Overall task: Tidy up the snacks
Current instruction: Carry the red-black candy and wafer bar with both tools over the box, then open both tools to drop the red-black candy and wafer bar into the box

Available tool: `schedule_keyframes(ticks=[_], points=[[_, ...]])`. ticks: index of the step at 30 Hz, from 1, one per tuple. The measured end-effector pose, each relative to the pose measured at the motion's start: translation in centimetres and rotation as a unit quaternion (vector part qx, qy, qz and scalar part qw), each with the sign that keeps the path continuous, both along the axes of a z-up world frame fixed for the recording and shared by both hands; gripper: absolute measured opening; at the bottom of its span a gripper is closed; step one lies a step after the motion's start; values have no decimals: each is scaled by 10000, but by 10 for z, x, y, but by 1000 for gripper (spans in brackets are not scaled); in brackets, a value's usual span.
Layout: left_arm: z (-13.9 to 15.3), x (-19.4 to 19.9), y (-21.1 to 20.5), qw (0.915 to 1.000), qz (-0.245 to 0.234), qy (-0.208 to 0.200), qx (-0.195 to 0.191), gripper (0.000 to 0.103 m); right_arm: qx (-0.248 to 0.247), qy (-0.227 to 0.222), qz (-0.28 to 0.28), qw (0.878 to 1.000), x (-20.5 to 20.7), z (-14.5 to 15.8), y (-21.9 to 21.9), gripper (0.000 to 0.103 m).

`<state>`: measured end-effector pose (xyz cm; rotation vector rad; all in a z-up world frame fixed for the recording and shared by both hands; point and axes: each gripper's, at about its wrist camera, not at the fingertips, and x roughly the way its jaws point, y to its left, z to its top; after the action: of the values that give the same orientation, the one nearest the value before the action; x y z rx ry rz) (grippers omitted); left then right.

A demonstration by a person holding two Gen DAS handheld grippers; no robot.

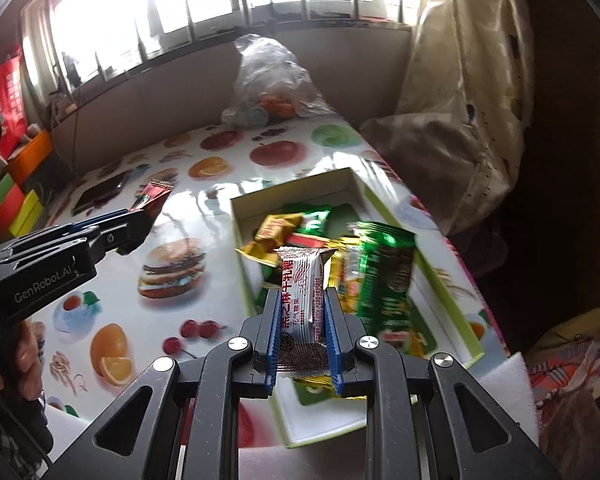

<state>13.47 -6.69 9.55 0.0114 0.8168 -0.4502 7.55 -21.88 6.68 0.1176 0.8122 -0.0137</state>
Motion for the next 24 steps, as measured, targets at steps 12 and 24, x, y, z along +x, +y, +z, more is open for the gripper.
schedule_keyframes(ticks=[12,24], points=[[-14,9,-54,9989,-407,220,-35,24,202,61,-180,9996,-9,-12,-33,19],[-33,14,-83,9973,-596,422,38,24,390,217,-41,9990,-11,-28,-39,19]])
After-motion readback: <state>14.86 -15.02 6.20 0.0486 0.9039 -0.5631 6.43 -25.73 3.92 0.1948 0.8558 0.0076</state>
